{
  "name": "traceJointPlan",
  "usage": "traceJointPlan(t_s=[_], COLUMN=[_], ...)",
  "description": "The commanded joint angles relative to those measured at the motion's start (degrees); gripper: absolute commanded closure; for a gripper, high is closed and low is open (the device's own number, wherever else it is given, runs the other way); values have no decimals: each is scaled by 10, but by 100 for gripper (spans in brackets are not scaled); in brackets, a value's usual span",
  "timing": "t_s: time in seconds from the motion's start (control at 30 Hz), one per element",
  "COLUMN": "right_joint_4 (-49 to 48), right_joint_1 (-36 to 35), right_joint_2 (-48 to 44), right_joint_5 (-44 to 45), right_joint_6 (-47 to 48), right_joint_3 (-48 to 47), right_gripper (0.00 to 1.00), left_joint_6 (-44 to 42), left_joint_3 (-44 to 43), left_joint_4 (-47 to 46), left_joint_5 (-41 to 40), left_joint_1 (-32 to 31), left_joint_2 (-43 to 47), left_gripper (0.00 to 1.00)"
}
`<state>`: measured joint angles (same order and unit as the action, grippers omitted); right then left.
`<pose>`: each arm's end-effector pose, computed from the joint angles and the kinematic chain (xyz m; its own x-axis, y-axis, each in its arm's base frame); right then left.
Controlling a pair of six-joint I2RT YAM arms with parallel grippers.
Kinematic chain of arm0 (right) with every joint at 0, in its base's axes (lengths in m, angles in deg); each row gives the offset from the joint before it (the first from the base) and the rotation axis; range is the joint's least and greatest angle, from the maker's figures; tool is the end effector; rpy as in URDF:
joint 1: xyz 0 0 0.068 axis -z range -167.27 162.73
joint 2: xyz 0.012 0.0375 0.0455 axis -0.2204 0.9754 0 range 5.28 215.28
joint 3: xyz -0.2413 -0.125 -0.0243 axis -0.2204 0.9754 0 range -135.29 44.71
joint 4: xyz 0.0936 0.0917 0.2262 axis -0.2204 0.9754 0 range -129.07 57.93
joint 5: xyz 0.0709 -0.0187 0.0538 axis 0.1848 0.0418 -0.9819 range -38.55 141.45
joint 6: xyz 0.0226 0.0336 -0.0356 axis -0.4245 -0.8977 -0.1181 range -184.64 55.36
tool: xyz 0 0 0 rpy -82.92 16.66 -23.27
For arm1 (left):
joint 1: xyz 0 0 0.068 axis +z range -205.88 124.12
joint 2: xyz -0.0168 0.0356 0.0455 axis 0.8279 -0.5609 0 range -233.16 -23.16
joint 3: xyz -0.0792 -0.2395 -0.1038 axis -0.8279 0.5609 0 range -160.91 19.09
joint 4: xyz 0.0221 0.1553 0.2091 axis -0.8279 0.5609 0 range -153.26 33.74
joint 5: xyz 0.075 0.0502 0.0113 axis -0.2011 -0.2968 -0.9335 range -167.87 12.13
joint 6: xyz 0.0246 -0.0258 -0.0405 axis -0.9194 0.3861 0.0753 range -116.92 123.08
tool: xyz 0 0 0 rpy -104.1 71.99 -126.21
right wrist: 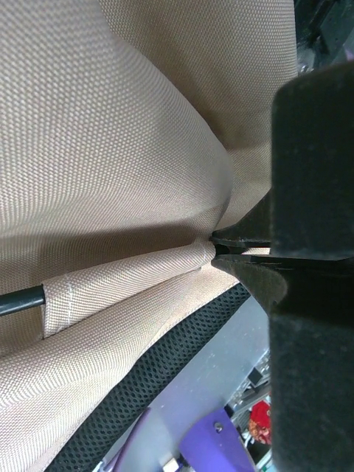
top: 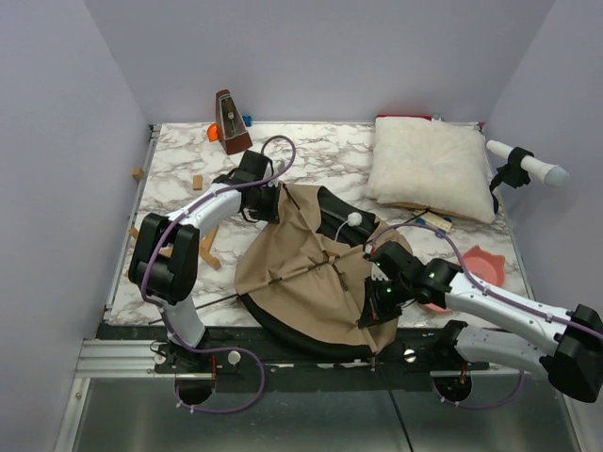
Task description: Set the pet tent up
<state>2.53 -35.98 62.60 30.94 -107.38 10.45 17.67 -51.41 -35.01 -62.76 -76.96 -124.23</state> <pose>0.1042 0.1377 0.1980 -0.9828 -0.1558 -0.0994 -0.1848 0.8320 0.5231 0.3403 -0.1412 0.2069 -0.8918 0.0831 -0.4448 0.2568 0.9023 -0.3463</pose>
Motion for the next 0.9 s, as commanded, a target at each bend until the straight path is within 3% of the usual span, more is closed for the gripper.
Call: traceJointPlan(t_s=[0.0,0.13,0.17,0.33,0.4,0.6,0.87], right_joint_4=[-71,-84,-88,-98,-107,-136,-221], right_joint_1=[-1,-1,-1,-1,-1,-1,-1], right_joint_2=[34,56,58,45,37,24,108], right_joint_5=[16,53,59,117,137,234,375], right_joint_6=[-22,-28,-32,-86,-107,-155,-159], right_joint_3=[-32,-54,-57,-52,-47,-46,-112], right_gripper=[99,99,99,100,100,99,100], left_joint_6=[-18,-27,-31,-56,-62,-59,23], left_joint_3=[-4,-12,-14,-1,14,68,113], left_joint_4=[-5,8,10,-5,-28,-85,-88], left_joint_5=[36,12,-5,-80,-106,-133,-10], left_joint_1=[-6,-15,-15,-15,-15,-14,-21], left_joint_2=[21,18,21,88,134,266,366], left_gripper=[100,100,95,18,5,1,1])
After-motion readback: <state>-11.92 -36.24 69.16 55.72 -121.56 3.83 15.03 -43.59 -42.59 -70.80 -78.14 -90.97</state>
